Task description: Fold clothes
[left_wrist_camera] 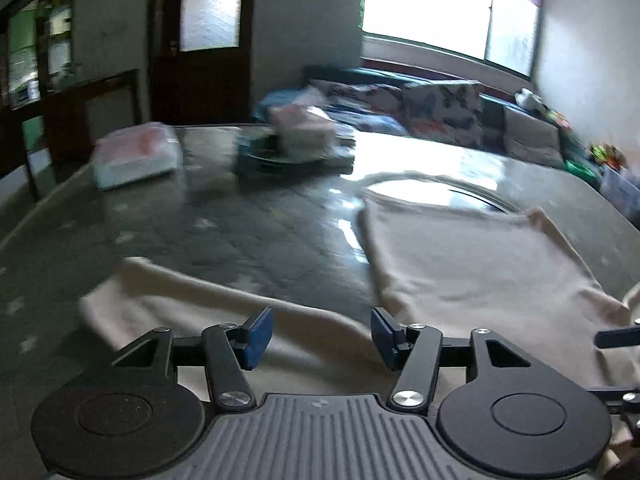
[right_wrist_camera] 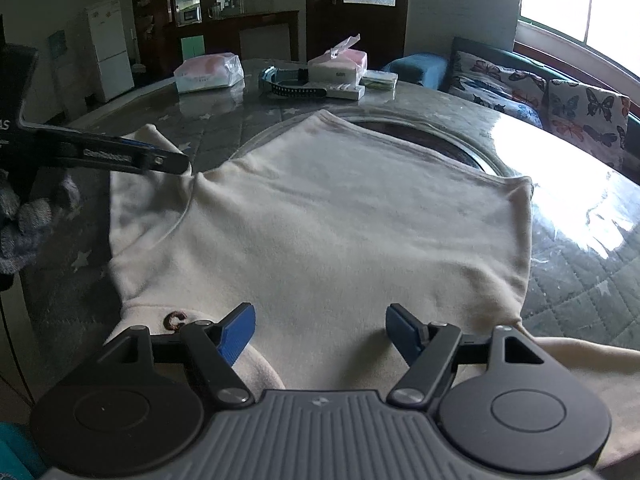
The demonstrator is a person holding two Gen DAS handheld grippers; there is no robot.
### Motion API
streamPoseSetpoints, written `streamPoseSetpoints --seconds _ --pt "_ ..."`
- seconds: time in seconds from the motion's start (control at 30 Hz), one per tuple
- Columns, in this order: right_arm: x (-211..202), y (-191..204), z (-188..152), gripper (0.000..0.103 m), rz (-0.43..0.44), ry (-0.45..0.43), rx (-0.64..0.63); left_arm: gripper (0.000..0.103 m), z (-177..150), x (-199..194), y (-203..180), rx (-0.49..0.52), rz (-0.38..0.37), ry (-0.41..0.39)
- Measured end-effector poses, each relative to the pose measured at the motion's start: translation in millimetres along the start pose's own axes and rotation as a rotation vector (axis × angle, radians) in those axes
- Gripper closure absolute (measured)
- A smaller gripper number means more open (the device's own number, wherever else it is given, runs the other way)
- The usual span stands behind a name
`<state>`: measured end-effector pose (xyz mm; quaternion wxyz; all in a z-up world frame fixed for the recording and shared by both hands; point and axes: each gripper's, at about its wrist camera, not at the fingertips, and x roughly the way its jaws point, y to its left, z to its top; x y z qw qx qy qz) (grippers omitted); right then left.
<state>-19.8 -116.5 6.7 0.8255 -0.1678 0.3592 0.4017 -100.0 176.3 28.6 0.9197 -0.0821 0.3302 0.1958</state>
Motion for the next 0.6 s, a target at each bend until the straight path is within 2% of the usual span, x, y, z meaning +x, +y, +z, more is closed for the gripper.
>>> streamPoseSetpoints --seconds 0.33,0.4,0.6 --pt "2.3 7.7 7.1 0.029 0.015 -0.014 -0.012 0.043 2.1 -2.1 71.9 -0.187 0.146 -0.010" --pt "4.1 9.7 7.2 0.029 0.015 -0.012 -0.014 0.043 3.0 3.2 81.1 -0.216 0.149 -0.004" --pt "3.5 9.9 7.4 0.029 0.008 -0.013 -0.005 0.064 6.3 9.9 102.1 -0.302 0.136 -0.007"
